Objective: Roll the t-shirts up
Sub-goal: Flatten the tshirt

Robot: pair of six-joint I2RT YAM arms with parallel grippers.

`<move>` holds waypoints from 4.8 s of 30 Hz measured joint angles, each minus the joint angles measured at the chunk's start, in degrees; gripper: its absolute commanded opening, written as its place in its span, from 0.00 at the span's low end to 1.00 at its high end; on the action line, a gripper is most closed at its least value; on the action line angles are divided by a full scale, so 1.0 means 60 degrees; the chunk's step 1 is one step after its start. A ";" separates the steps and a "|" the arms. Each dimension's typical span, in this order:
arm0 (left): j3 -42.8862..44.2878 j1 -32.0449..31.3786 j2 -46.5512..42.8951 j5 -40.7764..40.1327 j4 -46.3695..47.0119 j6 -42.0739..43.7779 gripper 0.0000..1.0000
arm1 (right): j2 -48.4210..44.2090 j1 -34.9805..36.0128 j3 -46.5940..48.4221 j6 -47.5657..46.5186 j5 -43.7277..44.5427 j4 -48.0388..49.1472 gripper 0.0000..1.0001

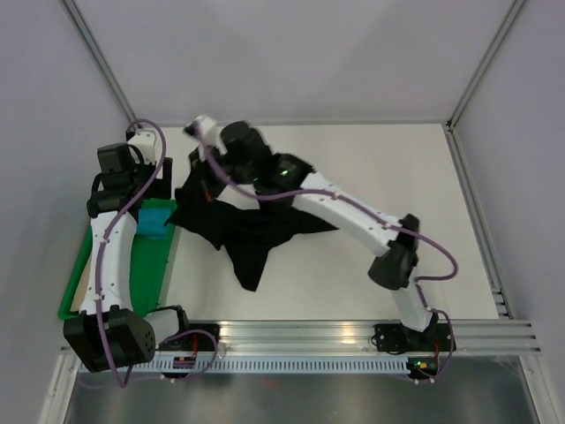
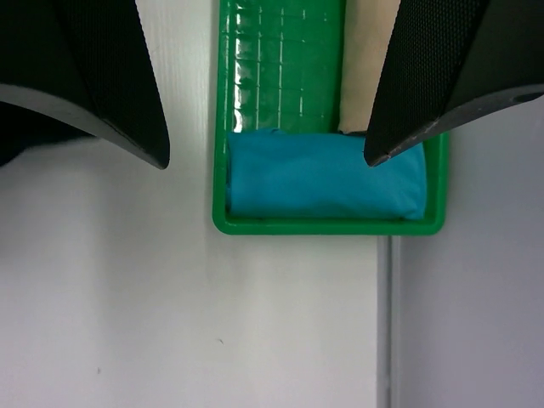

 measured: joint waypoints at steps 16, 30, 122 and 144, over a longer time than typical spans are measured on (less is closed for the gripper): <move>0.1923 -0.1650 0.0641 0.2146 -0.0765 0.0565 1.00 | -0.6364 -0.7599 -0.9930 0.2539 -0.0543 0.2816 0.00; -0.0911 -0.4207 0.4073 0.0244 -0.0703 0.1581 1.00 | -0.6087 -0.8116 -1.1566 0.2499 -0.0922 0.2940 0.00; -0.3905 -0.9592 0.2834 -0.2645 0.2339 0.1854 0.02 | -0.7486 -0.8072 -1.3591 0.3005 0.0554 0.3563 0.01; 0.1300 -0.5956 0.1545 -0.0845 -0.0448 0.4765 0.43 | -1.0273 -0.8091 -0.9267 0.2386 -0.0415 0.2885 0.00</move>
